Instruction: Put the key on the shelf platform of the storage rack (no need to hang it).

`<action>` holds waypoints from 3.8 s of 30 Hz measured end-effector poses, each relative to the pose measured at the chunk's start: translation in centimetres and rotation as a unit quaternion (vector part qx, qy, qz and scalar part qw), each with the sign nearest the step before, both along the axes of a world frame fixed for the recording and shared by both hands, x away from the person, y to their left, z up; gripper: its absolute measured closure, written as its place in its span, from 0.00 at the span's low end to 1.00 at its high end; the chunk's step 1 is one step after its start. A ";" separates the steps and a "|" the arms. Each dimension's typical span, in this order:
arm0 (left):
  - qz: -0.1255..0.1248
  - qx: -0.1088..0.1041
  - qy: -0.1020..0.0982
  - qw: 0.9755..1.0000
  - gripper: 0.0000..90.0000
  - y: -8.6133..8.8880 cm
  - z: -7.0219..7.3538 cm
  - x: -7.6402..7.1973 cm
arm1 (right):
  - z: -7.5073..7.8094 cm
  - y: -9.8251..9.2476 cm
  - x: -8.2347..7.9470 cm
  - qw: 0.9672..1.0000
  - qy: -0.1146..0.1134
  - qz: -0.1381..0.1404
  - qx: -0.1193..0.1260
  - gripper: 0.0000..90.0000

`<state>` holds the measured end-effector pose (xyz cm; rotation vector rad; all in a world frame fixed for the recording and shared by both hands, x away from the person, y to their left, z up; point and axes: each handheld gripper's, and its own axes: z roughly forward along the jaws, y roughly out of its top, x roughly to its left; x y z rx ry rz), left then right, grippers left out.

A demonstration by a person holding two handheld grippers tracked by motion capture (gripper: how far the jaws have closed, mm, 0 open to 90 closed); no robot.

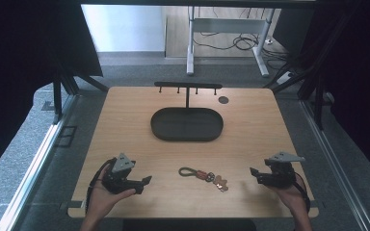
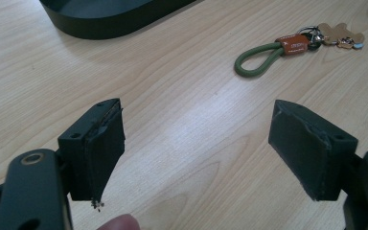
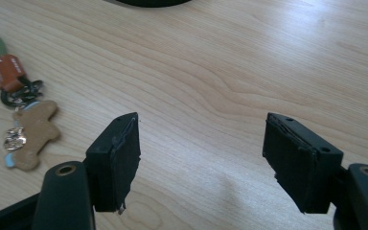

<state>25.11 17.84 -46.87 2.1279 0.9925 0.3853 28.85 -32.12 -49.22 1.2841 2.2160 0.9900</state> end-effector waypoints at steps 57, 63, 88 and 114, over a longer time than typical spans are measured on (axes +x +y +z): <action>0.000 -0.009 0.004 1.000 0.23 0.3 0.0 -0.1 | 6.1 9.2 2.6 0.981 0.058 0.172 -0.072 0.46; -0.001 -0.008 0.004 1.000 0.23 0.2 0.0 -0.1 | 5.8 10.3 2.9 0.977 0.064 0.186 -0.080 0.47; -0.004 -0.007 0.003 1.000 0.23 0.0 0.0 -0.2 | 4.9 13.5 3.6 0.967 0.084 0.221 -0.094 0.50; -0.007 -0.006 0.004 1.000 0.23 -0.1 0.0 -0.2 | 3.2 16.3 4.2 0.955 0.113 0.245 -0.119 0.51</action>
